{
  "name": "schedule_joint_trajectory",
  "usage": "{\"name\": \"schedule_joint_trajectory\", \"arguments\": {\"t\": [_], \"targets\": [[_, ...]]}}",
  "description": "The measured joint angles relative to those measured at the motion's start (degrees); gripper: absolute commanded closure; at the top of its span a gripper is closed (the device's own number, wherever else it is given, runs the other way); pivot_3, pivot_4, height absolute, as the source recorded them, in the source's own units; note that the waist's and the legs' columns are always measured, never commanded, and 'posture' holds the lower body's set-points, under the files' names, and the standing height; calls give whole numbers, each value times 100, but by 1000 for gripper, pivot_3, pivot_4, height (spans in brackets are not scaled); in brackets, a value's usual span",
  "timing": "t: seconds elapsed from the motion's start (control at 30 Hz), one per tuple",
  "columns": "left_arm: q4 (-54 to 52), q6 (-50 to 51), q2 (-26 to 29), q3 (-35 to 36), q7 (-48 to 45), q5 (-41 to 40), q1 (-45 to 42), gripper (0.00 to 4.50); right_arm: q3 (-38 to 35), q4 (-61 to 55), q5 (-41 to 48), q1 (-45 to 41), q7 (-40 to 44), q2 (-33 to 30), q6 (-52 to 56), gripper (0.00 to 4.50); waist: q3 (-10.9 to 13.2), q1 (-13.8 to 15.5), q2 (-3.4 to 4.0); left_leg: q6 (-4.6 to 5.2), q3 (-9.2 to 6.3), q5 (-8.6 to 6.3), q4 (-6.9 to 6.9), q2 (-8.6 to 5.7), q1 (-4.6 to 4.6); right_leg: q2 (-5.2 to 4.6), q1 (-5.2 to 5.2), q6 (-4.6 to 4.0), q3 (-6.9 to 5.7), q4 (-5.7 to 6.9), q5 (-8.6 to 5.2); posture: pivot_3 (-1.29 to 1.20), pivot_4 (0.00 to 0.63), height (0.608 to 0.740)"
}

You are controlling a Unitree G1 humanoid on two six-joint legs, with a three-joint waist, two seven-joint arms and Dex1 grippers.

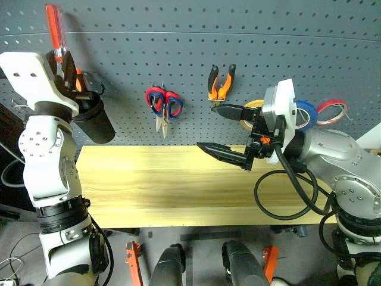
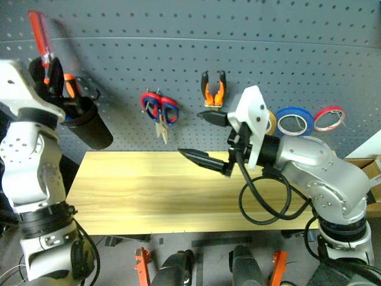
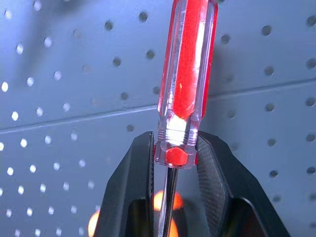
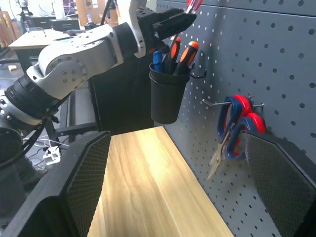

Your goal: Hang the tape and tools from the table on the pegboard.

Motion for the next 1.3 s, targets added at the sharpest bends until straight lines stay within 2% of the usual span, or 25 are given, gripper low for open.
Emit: {"name": "schedule_joint_trajectory", "arguments": {"t": [0.27, 0.33, 0.4, 0.63, 0.67, 0.83, 0.93, 1.0, 1.07, 1.2, 1.3], "targets": [[8, -52, -76, 0, 281, 31, 203, 3621, -4, 19, 2, -59, 15, -21, -4, 0, -2, -5, -3, 0, 9, 0, 1, 3, 0, 0, -4, 0, 4, 5, 0, -93, 203, 740], [4, -66, -110, 0, 287, 13, 230, 2893, -1, 32, -1, -59, 30, -36, -7, 0, -2, -7, -3, 0, 9, 0, 1, 4, 0, 0, -5, 0, 4, 6, 0, -98, 199, 740], [4, -73, -181, 0, 287, -19, 271, 2421, 2, 45, -8, -59, 45, -74, -13, 0, -3, -5, -3, 0, 9, 0, 1, 4, 0, 0, -5, 0, 4, 6, 0, -100, 195, 740], [-199, -168, -331, -35, 480, -15, 210, 221, 14, 52, -117, 15, 201, -336, -123, 0, -30, 8, -31, -17, 10, 10, 2, 2, -1, 0, -5, 0, 3, 6, 1, -85, 168, 740], [-238, -164, -332, -42, 521, 0, 133, 37, 7, 56, -123, 42, 245, -392, -132, 0, -43, 13, -38, -17, 9, 10, 2, 2, -1, 0, -5, 0, 3, 6, 1, -78, 161, 740], [-672, 52, -256, -135, 694, -39, -410, 37, -230, 147, -50, 88, 318, -612, -130, 0, -127, 35, -66, -19, 13, 11, 3, -1, -2, 2, -5, 0, 3, 6, 1, -49, 143, 740], [-1351, 586, -252, -323, 381, -587, -356, 37, -379, 141, 35, 224, 341, -696, -122, 0, -237, 49, -61, -20, 15, 11, -3, -3, -2, 1, -5, 0, 3, 0, 1, -11, 123, 740], [-2056, 1134, -361, -524, 186, -1178, 92, 37, -405, 126, 43, 398, 374, -788, -120, 0, -332, 61, -53, -20, 26, 8, -7, -2, 0, 0, -4, 0, 8, -5, 1, 8, 111, 740], [-2876, 1873, -447, -763, 101, -1703, 1091, 37, -443, 45, 25, 757, 380, -885, -123, 0, -418, 61, -53, -18, 33, 6, -8, 2, 7, 0, -3, 0, 18, 1, 0, 18, 100, 740], [-3166, 2546, -471, -904, 286, -1676, 2239, 37, -453, -18, -145, 1401, 217, -768, -269, 0, -488, 165, -50, -3, 31, 0, -4, 18, 55, 25, 29, -5, 18, 25, 3, 20, 84, 740], [-3163, 2709, -468, -1094, 357, -1458, 2716, 37, -384, 11, -491, 1939, -4, -487, -534, 0, -584, 296, -49, -12, 40, 13, 2, 17, 68, 35, 41, -12, 17, 40, 14, 17, 65, 740]]}}
